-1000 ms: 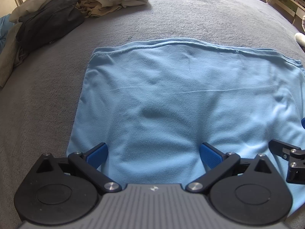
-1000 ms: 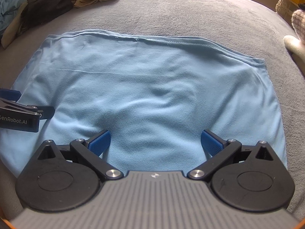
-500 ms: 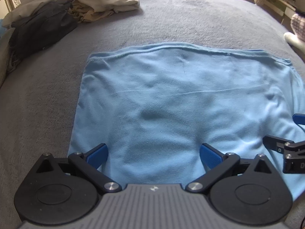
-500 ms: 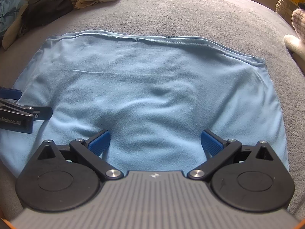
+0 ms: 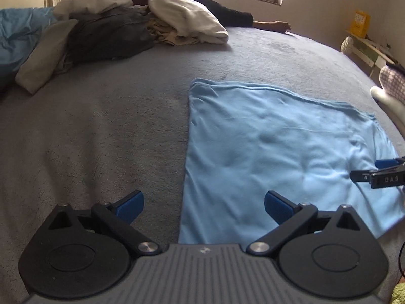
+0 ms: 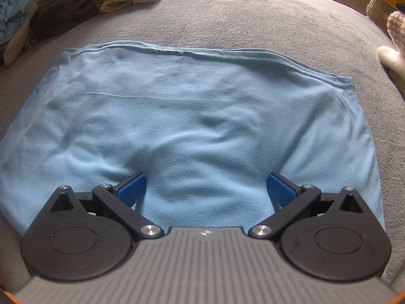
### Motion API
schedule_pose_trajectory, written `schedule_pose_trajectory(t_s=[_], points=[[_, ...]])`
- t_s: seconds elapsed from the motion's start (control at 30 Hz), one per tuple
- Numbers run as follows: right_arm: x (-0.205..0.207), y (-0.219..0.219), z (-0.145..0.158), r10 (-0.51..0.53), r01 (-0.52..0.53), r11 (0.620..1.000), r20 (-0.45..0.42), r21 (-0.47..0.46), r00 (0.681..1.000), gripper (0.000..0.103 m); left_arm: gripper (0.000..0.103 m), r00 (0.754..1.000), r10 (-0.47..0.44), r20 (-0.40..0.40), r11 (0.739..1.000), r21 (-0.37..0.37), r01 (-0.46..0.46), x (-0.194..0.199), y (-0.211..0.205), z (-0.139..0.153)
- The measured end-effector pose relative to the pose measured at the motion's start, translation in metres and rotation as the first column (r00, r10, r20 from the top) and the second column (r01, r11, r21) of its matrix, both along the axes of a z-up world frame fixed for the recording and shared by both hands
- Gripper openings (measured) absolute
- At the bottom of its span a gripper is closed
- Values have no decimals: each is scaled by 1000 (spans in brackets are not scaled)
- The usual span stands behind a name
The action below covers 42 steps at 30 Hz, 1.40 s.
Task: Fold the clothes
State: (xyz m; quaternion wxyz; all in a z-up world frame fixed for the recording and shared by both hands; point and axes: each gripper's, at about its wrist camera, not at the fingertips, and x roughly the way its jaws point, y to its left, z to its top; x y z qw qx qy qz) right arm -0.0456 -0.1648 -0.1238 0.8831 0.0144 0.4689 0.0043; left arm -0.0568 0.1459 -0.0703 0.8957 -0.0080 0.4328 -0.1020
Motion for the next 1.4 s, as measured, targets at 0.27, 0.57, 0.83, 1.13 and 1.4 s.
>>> schedule_pose_trajectory(t_s=[0.27, 0.57, 0.83, 1.13, 1.4], points=[[3, 1, 0, -9, 9, 1000, -13, -4, 1000, 102, 79, 1000, 18, 17, 995, -102, -16, 47, -6, -10], [2, 1, 0, -9, 9, 1000, -12, -3, 1000, 102, 64, 999, 30, -30, 975, -221, -36, 62, -5, -35], [1, 1, -1, -12, 12, 1000, -10, -1, 1000, 102, 64, 998, -52, -29, 969, -243, 44, 37, 6, -39], [2, 0, -2, -14, 14, 1000, -8, 9, 1000, 102, 73, 990, -136, -33, 984, -119, 131, 34, -22, -36], [1, -5, 0, -9, 10, 999, -5, 41, 1000, 102, 14, 990, -142, -11, 990, 14, 143, 23, -45, -28]])
